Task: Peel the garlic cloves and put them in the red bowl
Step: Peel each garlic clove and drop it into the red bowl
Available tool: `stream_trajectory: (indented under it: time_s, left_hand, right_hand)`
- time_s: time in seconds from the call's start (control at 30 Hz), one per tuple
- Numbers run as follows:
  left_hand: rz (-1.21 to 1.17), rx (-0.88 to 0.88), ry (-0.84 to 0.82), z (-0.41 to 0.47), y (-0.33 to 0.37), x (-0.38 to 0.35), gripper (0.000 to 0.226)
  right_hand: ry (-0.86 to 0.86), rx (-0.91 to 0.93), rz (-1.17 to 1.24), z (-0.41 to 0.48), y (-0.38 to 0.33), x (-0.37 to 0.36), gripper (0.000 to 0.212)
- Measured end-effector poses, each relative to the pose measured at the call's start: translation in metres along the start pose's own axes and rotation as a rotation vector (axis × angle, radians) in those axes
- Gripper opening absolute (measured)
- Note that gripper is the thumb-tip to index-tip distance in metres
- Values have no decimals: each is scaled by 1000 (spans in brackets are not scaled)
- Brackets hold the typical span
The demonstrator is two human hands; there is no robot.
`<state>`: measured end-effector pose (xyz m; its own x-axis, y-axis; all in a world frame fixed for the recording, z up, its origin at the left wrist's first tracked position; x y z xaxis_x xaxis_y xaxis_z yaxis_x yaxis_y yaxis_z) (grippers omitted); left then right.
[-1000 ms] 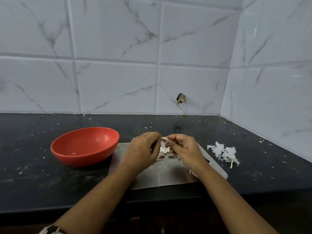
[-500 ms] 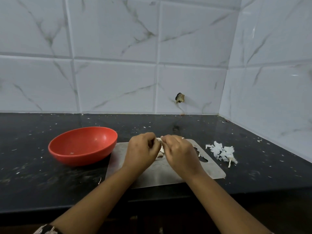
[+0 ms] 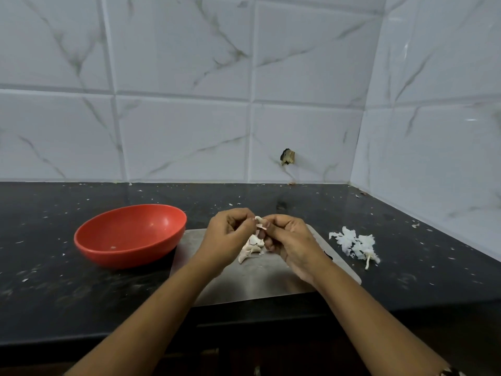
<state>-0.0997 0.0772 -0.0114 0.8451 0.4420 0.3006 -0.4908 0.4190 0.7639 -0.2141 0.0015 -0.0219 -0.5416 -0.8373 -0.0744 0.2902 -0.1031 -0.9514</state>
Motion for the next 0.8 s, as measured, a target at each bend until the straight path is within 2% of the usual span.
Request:
stream_trajectory:
  time_s: [0.1, 0.13, 0.2, 0.27, 0.33, 0.47, 0.63, 0.7, 0.8]
  left_hand:
    - [755, -239, 42, 2, 2, 3, 24]
    - [907, -257, 24, 1, 3, 2, 23]
    - [1066, -291, 15, 1, 3, -4, 15]
    - [1087, -331, -18, -2, 8, -17, 10]
    - [1043, -353, -18, -4, 11, -27, 13]
    - [936, -149, 30, 11, -2, -15, 26]
    - [787, -24, 58, 19, -6, -11, 17]
    - [707, 47, 43, 28, -5, -21, 17]
    - [579, 127, -17, 55, -3, -47, 16]
  right_hand:
    - [67, 13, -102, 0, 3, 1, 16]
    - [122, 41, -185, 0, 3, 2, 15]
    - [252, 104, -370, 0, 4, 5, 13]
    - [361, 147, -462, 1, 4, 9, 12]
    - [382, 143, -434, 2, 3, 12, 12]
    - [359, 94, -285, 2, 5, 15, 15]
    - [363, 8, -21, 3, 7, 19, 14]
    - [466, 86, -13, 1, 2, 25, 12]
    - [733, 270, -185, -10, -10, 46, 10]
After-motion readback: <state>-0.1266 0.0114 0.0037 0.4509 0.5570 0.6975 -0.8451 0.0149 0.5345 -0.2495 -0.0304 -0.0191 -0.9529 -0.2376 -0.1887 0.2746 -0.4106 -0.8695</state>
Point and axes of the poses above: each hand's wrist, its own z-axis towards the middle knuckle, its own x-axis out of the back of the hand, y = z × x, the point moved 3 cm from there along z, towards the middle knuckle, and after that the axes turned 7 degrees about -y, right-handed, at the moved point
